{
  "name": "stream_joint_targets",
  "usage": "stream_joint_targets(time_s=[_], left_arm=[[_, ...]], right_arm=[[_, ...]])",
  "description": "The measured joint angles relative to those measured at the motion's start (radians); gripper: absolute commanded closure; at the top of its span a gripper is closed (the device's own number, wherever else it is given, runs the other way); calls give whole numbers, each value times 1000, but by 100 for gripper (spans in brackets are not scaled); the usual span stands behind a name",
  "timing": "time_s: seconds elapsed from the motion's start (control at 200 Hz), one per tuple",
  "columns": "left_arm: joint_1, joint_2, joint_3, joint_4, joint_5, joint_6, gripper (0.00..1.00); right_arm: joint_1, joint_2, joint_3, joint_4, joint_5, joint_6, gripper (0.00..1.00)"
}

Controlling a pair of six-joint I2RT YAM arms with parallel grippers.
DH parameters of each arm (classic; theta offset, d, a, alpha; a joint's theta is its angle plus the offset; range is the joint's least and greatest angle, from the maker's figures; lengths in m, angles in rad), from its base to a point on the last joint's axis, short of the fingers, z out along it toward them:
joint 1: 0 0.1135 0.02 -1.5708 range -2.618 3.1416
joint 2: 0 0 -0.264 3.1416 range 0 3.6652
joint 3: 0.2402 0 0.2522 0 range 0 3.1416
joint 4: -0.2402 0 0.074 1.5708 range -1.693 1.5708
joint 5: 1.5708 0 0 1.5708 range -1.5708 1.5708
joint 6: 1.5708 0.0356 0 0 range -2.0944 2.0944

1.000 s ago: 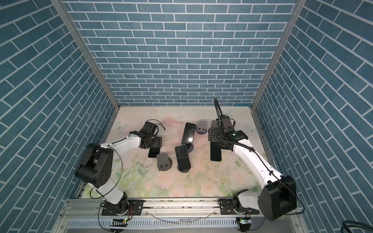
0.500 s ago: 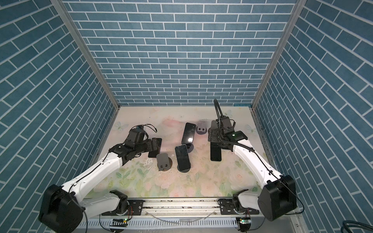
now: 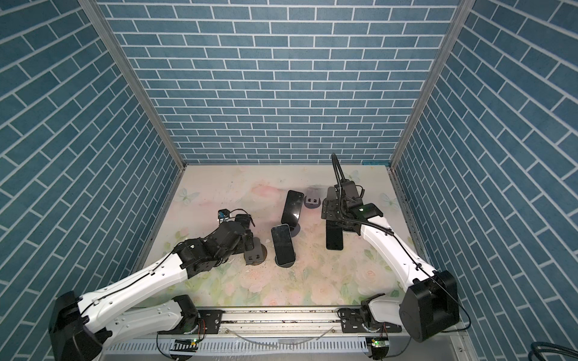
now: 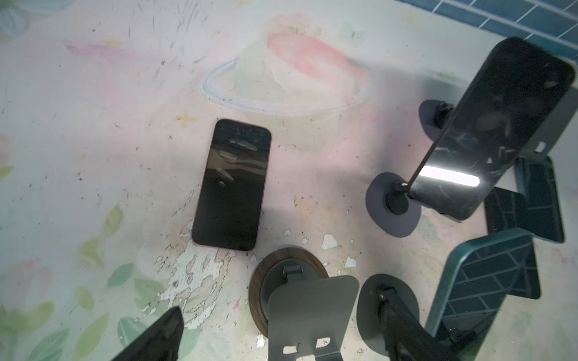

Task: Remove the phone from the phone stand

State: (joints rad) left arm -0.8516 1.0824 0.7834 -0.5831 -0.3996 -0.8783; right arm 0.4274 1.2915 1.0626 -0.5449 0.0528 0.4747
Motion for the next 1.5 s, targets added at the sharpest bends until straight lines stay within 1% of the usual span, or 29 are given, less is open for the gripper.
stream_joint_targets(time_s=[0.145,0.285,0.61,1.025,1.13,1.276,1.501], left_arm=[[-43,69,4,-11,-49,-69,0],[-73,104,9,-10,-74,-101,0],[-98,162,17,29,-76,-113,0],[-105,261,22,63,-67,-114,1],[-105,283,23,75,-67,-114,4],[-105,308,22,87,-67,-114,11],[-105,321,22,112,-70,-114,30]], right_arm=[[0,-11,-12,-2,6,0,15],[1,-36,-25,-9,17,0,15],[1,-48,-34,-9,26,0,15],[1,-47,-48,-8,27,-3,15],[1,-46,-50,-8,29,-4,15],[1,-46,-58,-7,31,-4,15],[1,-46,-66,-8,37,-8,15]])
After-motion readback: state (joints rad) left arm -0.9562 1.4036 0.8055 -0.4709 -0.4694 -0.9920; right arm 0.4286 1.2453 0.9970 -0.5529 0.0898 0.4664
